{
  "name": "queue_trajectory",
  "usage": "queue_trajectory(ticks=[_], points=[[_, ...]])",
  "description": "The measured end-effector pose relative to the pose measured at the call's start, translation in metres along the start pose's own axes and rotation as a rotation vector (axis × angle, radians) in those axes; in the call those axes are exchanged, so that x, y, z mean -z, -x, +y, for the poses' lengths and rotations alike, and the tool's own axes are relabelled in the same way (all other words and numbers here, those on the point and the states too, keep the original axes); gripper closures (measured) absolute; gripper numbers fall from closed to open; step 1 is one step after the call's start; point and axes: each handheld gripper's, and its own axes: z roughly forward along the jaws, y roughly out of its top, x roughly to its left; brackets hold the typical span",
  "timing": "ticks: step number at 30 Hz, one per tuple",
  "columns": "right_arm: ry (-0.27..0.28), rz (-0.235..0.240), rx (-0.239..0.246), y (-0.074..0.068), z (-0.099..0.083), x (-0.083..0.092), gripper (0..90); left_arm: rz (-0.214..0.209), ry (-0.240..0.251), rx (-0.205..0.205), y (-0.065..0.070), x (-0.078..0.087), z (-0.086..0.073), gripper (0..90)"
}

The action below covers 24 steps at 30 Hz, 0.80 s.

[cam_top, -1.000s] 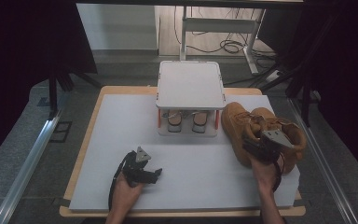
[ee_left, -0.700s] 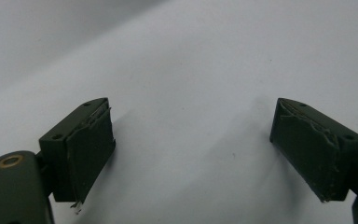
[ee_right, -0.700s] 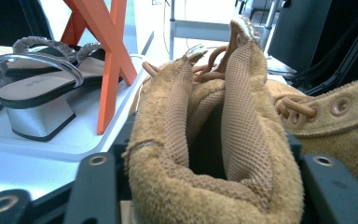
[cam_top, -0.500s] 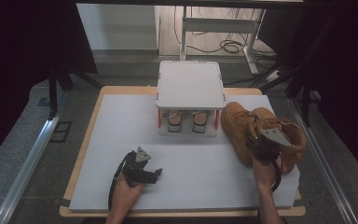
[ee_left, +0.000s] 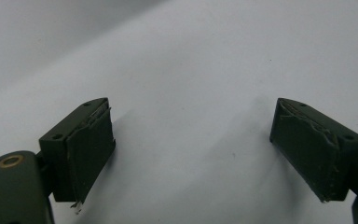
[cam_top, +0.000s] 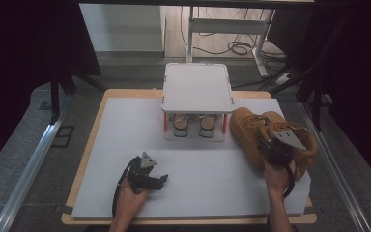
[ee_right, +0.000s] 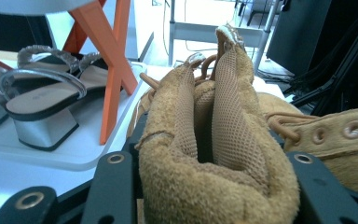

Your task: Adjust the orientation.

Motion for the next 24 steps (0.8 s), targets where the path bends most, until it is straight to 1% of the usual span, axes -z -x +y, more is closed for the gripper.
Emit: queue_trajectory(ticks=[4,12,23,24], points=[[0.021,0.002,-0.007,0.001,0.004,0.005,55.6,0.0,0.0,0.0,0.0,0.0,0.0,13.0],[0.071,0.013,-0.021,0.001,0.022,0.016,55.6,0.0,-0.001,-0.002,0.0,0.0,0.0,13.0],[0.108,0.003,-0.035,0.007,0.04,0.019,55.5,-0.001,-0.002,-0.003,0.0,0.0,0.0,13.0],[0.111,0.005,-0.042,0.008,0.042,0.019,55.5,-0.001,-0.002,-0.003,0.0,0.0,0.0,13.0]])
